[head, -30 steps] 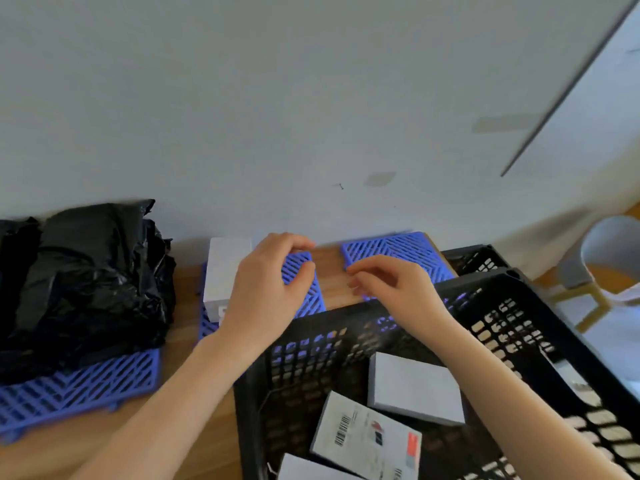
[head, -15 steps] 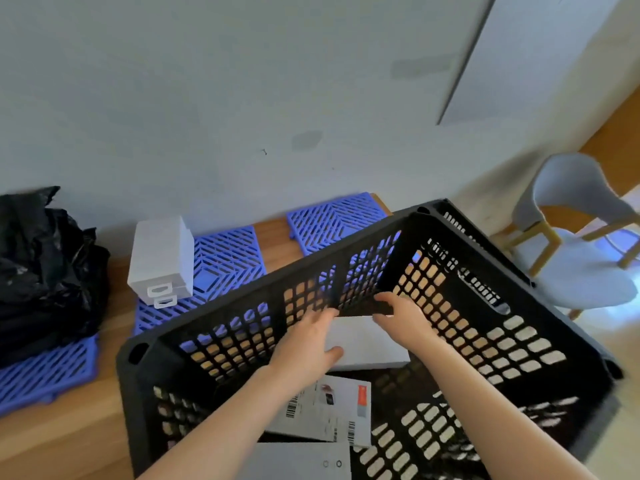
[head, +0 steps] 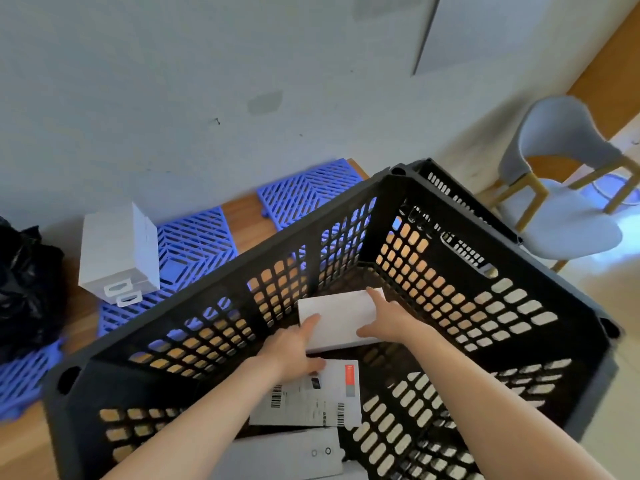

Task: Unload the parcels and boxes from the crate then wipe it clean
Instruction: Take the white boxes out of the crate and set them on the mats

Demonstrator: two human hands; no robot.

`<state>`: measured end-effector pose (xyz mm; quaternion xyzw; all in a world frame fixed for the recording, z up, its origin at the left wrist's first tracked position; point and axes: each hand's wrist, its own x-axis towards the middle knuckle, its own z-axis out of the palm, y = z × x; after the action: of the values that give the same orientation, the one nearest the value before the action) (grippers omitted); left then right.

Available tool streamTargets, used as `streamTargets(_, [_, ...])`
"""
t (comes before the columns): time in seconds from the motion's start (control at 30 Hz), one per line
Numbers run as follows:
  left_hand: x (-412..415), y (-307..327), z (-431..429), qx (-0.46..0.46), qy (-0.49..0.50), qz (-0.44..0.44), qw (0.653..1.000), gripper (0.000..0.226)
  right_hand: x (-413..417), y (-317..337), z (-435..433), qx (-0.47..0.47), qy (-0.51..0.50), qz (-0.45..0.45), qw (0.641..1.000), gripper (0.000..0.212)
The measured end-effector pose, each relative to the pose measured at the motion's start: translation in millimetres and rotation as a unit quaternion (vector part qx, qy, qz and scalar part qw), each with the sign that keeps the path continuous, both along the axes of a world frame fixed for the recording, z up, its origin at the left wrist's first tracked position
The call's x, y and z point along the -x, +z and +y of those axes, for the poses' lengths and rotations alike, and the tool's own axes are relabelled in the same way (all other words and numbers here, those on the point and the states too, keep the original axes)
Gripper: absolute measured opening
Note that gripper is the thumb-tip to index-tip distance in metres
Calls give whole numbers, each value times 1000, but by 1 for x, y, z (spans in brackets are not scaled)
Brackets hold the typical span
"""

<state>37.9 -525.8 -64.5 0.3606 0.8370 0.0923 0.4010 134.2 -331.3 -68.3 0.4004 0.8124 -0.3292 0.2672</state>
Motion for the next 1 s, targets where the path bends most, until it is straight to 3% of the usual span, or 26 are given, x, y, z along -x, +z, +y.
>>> streamTargets(0.23, [5,0,0,-47,29,-19,998,93,2,4,4,31,-166,48,985,109])
streamTargets(0.37, [5,6,4,-99,52,-18,994,91,4,25,13,66,-310,63,946,90])
streamTargets(0.47, [9,15,6,-129,61,-12,990,90,1,46,18,131,-364,69,920,79])
streamTargets(0.73, [24,38,-1,-161,22,9,987,89,-6,95,25,171,-312,79,931,72])
streamTargets(0.9, [37,66,-9,-210,37,-4,977,87,-14,122,15,183,-296,157,924,85])
streamTargets(1.0, [46,90,-17,-251,43,23,967,82,-19,143,2,212,-260,192,922,75])
